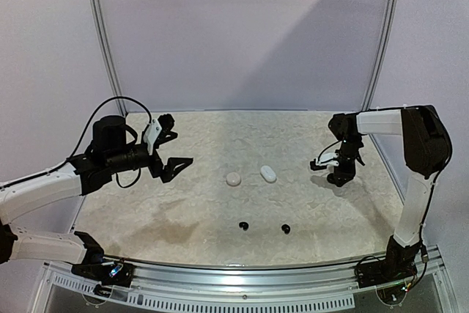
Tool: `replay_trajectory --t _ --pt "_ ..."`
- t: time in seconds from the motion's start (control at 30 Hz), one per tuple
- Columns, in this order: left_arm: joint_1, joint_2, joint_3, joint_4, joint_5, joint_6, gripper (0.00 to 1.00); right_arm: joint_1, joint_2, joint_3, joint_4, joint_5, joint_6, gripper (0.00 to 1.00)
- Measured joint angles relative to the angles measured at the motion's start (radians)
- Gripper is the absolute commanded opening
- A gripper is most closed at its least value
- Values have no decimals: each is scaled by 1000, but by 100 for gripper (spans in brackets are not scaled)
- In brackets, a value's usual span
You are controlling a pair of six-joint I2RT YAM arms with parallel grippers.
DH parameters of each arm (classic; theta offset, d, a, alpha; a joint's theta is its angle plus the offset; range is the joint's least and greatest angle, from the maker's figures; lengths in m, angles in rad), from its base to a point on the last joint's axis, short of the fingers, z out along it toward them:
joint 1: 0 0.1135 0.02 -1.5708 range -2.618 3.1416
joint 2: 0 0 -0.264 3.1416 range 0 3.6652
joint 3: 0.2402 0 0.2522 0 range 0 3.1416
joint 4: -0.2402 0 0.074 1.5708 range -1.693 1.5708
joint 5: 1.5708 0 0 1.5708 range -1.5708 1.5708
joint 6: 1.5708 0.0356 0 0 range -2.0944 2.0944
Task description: Insert the wireless bluetooth earbuds into the charging case
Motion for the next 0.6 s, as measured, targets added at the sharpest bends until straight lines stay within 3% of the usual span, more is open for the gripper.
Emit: replay_trajectory --t 0.2,0.27,0.37,0.6 --pt "5 -2 0 16 -8 -80 99 26 -65 1 93 -43 90 19" --pt "11 -5 0 33 -6 -131 92 68 -139 1 173 -47 134 20" --pt "26 -13 6 64 27 -215 78 208 -285 12 360 -29 216 20" --pt "33 -49 65 121 151 -318 83 605 -357 174 745 60 283 18"
